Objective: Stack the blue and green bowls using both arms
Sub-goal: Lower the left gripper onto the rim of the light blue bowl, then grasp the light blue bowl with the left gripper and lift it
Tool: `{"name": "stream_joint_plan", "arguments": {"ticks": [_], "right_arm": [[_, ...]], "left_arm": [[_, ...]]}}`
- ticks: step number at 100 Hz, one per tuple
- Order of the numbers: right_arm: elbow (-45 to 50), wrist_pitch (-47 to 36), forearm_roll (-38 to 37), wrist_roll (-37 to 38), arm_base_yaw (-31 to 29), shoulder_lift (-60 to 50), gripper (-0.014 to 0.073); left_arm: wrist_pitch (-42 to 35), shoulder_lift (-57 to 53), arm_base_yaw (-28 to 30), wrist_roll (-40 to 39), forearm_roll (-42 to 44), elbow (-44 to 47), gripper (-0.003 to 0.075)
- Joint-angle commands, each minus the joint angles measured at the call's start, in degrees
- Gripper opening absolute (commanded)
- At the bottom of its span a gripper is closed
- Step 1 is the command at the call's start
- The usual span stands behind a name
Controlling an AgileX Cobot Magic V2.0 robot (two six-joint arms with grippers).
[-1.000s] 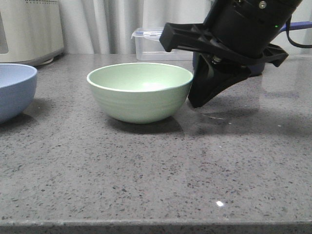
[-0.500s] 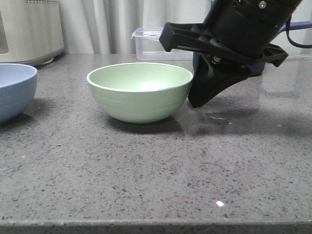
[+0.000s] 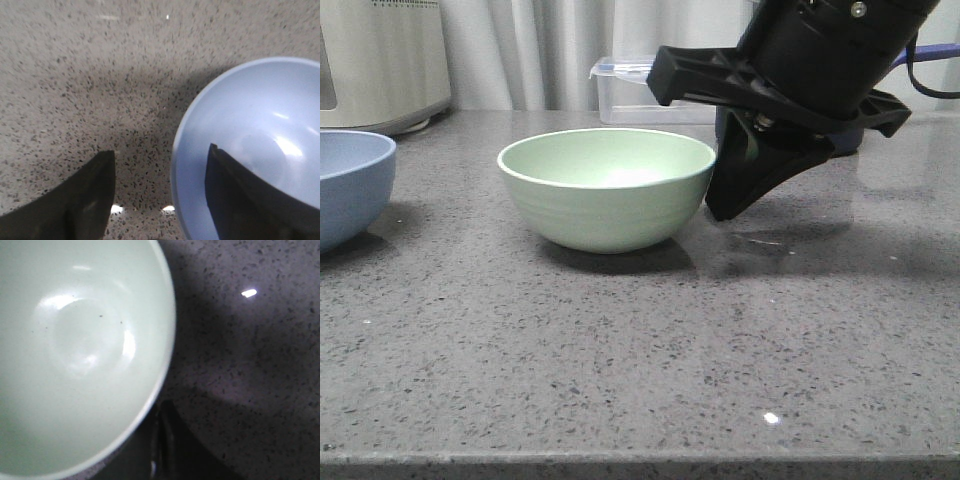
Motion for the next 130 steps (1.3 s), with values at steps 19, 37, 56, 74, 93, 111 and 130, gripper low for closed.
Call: {"name": "stream_joint_plan", "arguments": {"ticks": [19, 37, 56, 74, 93, 111, 130], "right_arm": [[-1.2, -2.5, 0.4, -0.3, 0.1, -1.9, -0.0071], [-1.2, -2.5, 0.4, -0.3, 0.1, -1.9, -0.0071], [-1.2, -2.5, 0.4, -0.3, 0.1, -1.9, -0.0071], [-1.2, -2.5, 0.4, -0.3, 0.1, -1.9, -0.0071], [-1.2, -2.5, 0.4, -0.3, 0.1, -1.9, -0.0071], [-1.2, -2.5, 0.4, -0.3, 0.1, -1.9, -0.0071], [-1.2, -2.5, 0.4, -0.3, 0.1, -1.9, -0.0071]], "left_arm": [[-2.1, 2.9, 0.0, 0.0, -1.0, -2.0, 0.0384], [-2.6, 3.7, 0.0, 0.0, -1.0, -2.0, 0.0329], [-2.6, 3.7, 0.0, 0.0, -1.0, -2.0, 0.0067], [-2.7, 3.7, 0.0, 0.0, -1.0, -2.0, -0.002], [-1.3, 3.7, -0.2, 0.8, -1.8, -4.3, -0.002], [4.5, 5.1, -3.9, 1.3, -2.9, -12.8, -0.002], [8.3, 8.6, -10.5, 1.3, -4.3, -23.2, -0.002]]}}
